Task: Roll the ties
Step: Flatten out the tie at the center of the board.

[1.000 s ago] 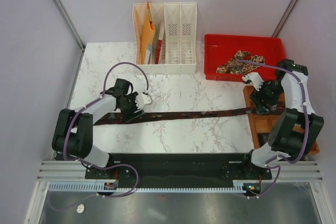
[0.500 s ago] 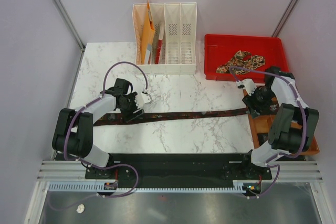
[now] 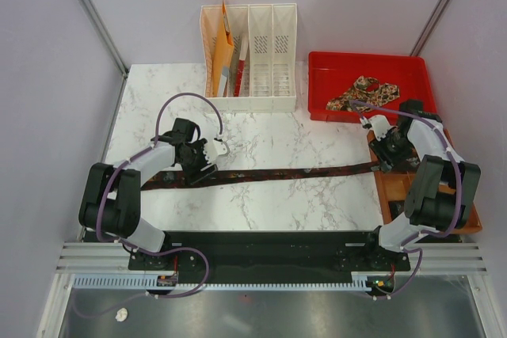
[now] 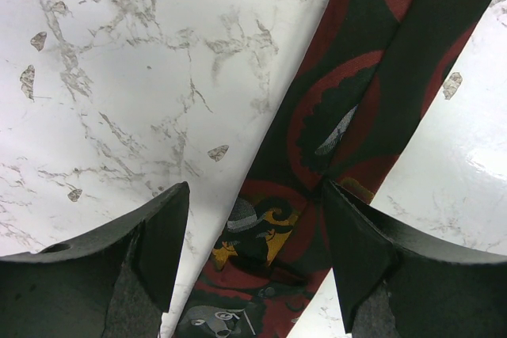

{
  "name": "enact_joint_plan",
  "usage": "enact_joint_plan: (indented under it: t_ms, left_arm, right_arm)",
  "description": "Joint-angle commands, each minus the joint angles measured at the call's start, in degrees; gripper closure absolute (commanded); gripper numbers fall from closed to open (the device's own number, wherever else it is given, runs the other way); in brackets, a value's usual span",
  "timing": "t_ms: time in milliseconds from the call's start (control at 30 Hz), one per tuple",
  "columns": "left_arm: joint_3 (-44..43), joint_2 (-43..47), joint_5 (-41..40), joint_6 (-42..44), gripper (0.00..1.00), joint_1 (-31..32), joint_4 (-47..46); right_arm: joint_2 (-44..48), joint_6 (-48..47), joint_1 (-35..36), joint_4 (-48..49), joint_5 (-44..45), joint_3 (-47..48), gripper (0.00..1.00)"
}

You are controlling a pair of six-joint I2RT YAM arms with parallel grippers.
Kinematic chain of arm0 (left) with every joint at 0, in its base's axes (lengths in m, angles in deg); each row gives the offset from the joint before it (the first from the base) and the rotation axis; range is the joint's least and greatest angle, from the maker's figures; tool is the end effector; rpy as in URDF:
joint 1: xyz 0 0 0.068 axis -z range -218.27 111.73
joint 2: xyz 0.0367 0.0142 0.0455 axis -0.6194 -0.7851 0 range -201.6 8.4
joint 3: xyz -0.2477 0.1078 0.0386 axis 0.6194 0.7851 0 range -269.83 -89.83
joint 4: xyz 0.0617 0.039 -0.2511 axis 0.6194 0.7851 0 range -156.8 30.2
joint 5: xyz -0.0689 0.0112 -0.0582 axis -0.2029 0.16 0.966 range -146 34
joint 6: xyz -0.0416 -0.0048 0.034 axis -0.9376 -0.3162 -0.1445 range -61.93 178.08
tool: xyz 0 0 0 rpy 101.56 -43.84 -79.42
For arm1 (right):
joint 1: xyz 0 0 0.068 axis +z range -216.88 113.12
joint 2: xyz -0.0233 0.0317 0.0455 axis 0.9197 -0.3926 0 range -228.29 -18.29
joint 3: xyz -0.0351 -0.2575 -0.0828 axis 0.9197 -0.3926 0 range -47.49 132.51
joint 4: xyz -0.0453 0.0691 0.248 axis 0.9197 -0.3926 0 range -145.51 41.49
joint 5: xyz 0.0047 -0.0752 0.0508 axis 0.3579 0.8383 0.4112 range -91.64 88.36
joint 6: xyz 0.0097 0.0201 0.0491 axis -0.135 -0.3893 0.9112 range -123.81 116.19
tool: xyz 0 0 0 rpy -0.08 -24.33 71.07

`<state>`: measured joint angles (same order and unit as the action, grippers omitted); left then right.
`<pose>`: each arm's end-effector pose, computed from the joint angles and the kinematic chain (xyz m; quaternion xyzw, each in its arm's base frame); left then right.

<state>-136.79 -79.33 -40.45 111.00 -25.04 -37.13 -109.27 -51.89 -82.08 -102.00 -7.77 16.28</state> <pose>0.2612 -0.0712 0.1607 0.5522 0.8056 -0.0683 0.2035 0.2784 -0.0717 0.2108 -0.2858 0.9534 0.0029 0.0968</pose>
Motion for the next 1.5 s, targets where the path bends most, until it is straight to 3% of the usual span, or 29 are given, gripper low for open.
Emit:
enact_joint_plan:
  t_ms: [0,200,433,600,733,933,1100,1300,1467]
  left_arm:
    - [1.3,-2.8,1.1,-1.8,0.25,0.1,2.6]
    - [1.1,-2.7,1.0,-1.9,0.25,0.1,2.6]
    - [1.1,-3.2,0.9,-2.1,0.25,0.1,2.5]
    - [0.8,-3.3,0.7,-2.6,0.25,0.1,2.5]
    - [0.9,-2.3,1.0,-3.2,0.23,0.1,2.6]
    - [0.8,2.2,3.5,-4.1,0.06,-0.4,3.3]
    - [-1.4,6.2,7.9,-5.1,0.02,-2.2,5.6]
    - [-5.4,10.5,16.3,-7.6,0.01,-7.0,8.4]
    - [-7.4,12.7,22.3,-12.0,0.01,-11.4,9.3]
  right_arm:
    - [-1.0,3.5,0.1,2.4,0.6,1.7,0.54]
    - [-1.2,2.2,0.0,5.1,3.9,1.0,0.7]
    - [0.6,1.9,0.1,9.5,7.9,-0.8,1.0]
    - [2.6,2.4,-0.6,8.8,6.4,0.1,1.0]
    - [5.6,4.1,-1.8,2.4,-1.0,6.6,1.0]
    - [9.8,8.4,-2.2,-4.9,-11.6,14.5,1.0]
    - [11.8,13.8,-0.4,-9.8,-20.1,16.8,1.0]
    - [13.8,24.7,8.0,-7.7,-27.8,16.2,1.0]
    - [15.1,36.3,23.4,3.1,-28.3,10.0,1.0]
